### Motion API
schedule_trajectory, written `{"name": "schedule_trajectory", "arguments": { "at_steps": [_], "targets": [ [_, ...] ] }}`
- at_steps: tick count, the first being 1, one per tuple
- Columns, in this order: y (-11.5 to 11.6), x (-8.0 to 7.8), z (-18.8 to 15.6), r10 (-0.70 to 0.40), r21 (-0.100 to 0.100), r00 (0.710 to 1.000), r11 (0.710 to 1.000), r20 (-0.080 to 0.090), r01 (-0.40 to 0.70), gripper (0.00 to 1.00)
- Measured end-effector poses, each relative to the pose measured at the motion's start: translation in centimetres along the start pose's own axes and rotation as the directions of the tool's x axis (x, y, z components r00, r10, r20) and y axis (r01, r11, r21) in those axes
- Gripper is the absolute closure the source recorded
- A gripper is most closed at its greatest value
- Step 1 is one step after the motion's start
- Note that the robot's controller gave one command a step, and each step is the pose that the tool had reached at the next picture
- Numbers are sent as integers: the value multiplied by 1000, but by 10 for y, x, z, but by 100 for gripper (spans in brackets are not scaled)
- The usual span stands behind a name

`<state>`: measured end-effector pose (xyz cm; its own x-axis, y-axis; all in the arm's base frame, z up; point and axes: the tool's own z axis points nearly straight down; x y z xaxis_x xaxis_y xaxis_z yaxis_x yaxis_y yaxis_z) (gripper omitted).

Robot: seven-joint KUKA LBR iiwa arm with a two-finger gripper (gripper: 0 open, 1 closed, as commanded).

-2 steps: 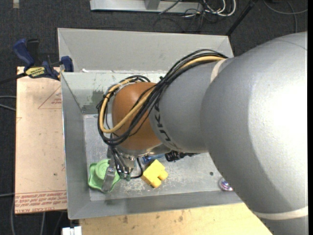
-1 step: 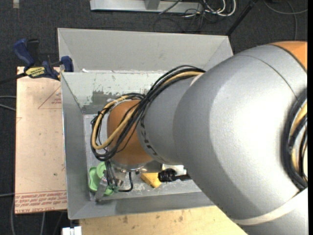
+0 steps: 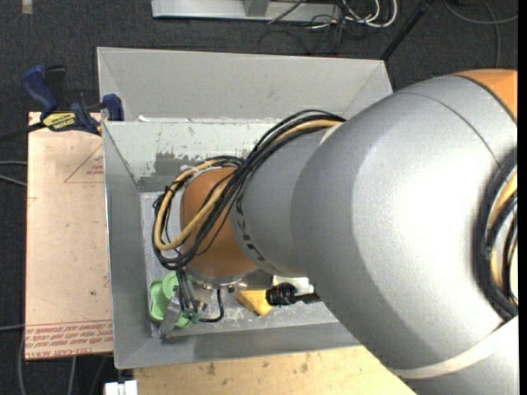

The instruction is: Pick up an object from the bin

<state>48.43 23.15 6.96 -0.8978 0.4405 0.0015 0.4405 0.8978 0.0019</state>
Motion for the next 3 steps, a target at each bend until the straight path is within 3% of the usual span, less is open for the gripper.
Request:
{"name": "schedule_trajectory", "arguments": {
  "at_steps": [1, 2, 3],
  "targets": [
    [2, -2, -3, 0, -7, 1000, 1000, 5, 0, 100],
    [3, -2, -9, -2, -2, 1000, 1000, 3, 2, 100],
    [4, -3, -43, -4, -2, 1000, 1000, 3, 4, 100]
  ]
}}
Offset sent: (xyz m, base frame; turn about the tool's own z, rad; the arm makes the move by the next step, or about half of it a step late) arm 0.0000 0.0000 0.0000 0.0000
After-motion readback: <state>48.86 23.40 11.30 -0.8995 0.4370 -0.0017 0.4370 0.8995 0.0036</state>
